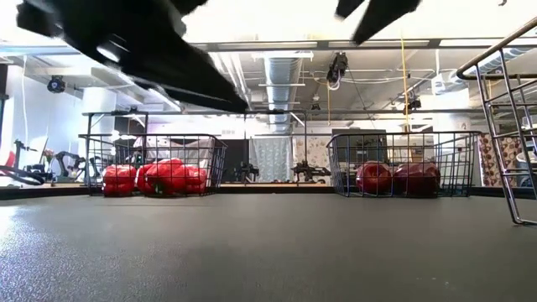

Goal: Sort produce into baskets
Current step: Put the tomato into the gold wire basket

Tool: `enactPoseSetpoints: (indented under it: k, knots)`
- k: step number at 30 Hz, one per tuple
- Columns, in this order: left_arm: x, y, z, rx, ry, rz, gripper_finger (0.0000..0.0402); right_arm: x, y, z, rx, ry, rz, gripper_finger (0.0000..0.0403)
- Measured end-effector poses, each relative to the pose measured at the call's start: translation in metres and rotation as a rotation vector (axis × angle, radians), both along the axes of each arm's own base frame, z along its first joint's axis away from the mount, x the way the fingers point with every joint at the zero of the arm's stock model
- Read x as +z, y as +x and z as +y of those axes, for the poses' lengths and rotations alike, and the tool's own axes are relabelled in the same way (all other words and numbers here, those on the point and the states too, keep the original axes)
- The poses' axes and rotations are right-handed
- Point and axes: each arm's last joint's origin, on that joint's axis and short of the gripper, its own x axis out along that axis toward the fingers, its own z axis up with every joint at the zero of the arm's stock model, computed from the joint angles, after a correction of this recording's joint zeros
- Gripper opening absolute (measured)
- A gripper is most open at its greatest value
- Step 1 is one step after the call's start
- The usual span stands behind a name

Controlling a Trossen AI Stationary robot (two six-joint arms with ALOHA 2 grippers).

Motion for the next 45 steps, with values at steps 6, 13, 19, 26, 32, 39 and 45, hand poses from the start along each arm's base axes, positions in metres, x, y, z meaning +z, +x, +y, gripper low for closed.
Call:
enactPoseSetpoints:
  k: [6, 13, 19, 26, 32, 39, 45]
  knots:
    - [0.025, -0.037, -0.007, 0.087, -0.185, 0.200, 0.0314, -0.052, 0.032, -0.019, 0.243, -0.195, 0.153, 0.0368]
    - [0.036, -0.096, -0.018, 0.396, -0.725, 0.867, 0.0314, -0.073, 0.050, -0.040, 0.355, -0.319, 0.272, 0.0368]
    - [0.065, -0.118, -0.046, 0.494, -0.868, 1.071, 0.0314, -0.077, 0.059, -0.048, 0.378, -0.345, 0.259, 0.0368]
    - [0.070, -0.123, -0.069, 0.618, -0.705, 1.015, 0.0314, -0.077, 0.063, -0.048, 0.397, -0.356, 0.238, 0.0368]
    - [0.041, -0.119, -0.089, 0.657, -0.573, 1.117, 0.0314, -0.077, 0.063, -0.047, 0.389, -0.349, 0.235, 0.0368]
    - [0.028, -0.120, -0.107, 0.654, -0.477, 1.175, 0.0314, -0.079, 0.059, -0.045, 0.361, -0.312, 0.256, 0.0368]
    - [0.007, -0.120, -0.106, 0.668, -0.366, 1.154, 0.0314, -0.082, 0.049, -0.034, 0.356, -0.245, 0.304, 0.0368]
